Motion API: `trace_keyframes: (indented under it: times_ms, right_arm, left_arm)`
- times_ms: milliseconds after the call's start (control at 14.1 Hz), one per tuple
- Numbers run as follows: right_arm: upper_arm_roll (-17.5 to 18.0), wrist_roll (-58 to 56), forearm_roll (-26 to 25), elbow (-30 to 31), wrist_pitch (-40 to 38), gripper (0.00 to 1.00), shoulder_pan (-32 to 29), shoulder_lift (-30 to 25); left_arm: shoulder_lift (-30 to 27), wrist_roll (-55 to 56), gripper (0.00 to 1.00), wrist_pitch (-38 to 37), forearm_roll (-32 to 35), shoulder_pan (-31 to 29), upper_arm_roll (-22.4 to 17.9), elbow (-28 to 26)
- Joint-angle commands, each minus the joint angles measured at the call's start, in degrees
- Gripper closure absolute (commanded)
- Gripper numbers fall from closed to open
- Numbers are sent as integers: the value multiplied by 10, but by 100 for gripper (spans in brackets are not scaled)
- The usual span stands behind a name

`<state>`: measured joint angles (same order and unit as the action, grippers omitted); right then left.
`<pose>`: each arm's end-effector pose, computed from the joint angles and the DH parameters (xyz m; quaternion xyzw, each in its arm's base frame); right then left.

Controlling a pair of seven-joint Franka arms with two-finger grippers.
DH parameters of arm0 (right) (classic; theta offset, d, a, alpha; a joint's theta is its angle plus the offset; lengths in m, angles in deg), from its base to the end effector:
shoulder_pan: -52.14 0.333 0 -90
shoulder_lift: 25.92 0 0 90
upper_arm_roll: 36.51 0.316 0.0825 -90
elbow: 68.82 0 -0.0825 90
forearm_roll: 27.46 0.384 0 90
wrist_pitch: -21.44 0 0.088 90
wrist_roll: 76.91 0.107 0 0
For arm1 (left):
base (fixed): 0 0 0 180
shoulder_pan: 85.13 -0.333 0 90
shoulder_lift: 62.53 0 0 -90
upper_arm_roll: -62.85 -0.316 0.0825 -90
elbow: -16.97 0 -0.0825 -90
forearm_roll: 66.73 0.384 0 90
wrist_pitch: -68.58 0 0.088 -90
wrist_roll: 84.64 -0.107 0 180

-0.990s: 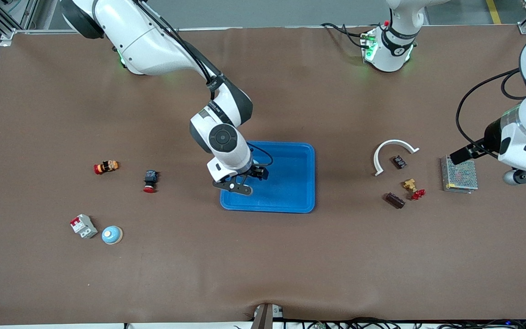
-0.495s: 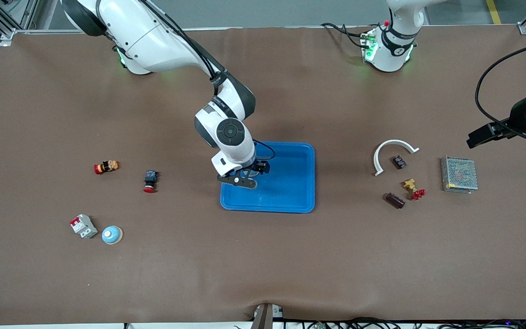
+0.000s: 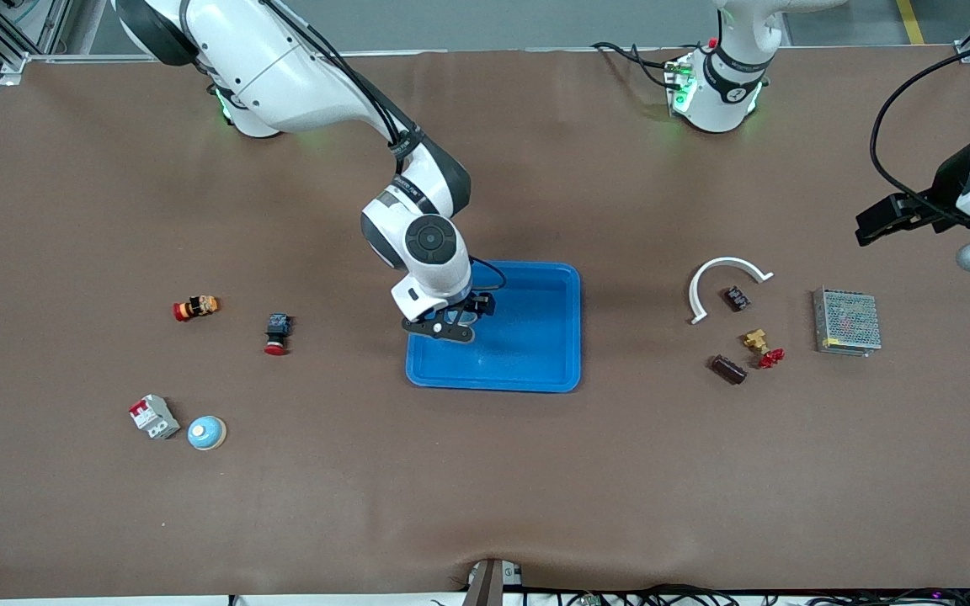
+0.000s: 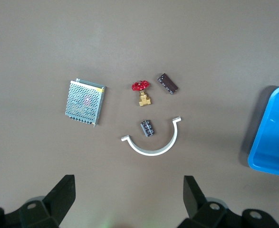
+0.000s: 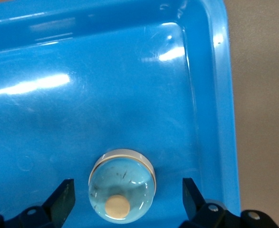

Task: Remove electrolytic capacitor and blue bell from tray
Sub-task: 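Lower the right gripper onto the second bell while the left gripper withdraws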

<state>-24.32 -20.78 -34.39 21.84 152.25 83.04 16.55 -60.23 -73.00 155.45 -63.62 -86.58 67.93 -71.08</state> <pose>0.5237 0.4588 0.2065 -0.9946 0.0998 0.0273 0.0089 0.5602 -0.0284 0.6137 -0.9967 -0.0704 0.0266 0.0291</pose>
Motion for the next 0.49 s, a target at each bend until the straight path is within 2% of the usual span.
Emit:
trace_keyframes:
  times_ms: [0,424]
  right_arm:
    - [-4,20,-23,19,9,0,7,-13]
    - [-6,38,-28,19,27,0,21,-10]
  left_arm:
    - [-24,-21,0,-1,-12,1,-9,-18]
    - [-24,-18,0,-1,-6,-2,-10,1]
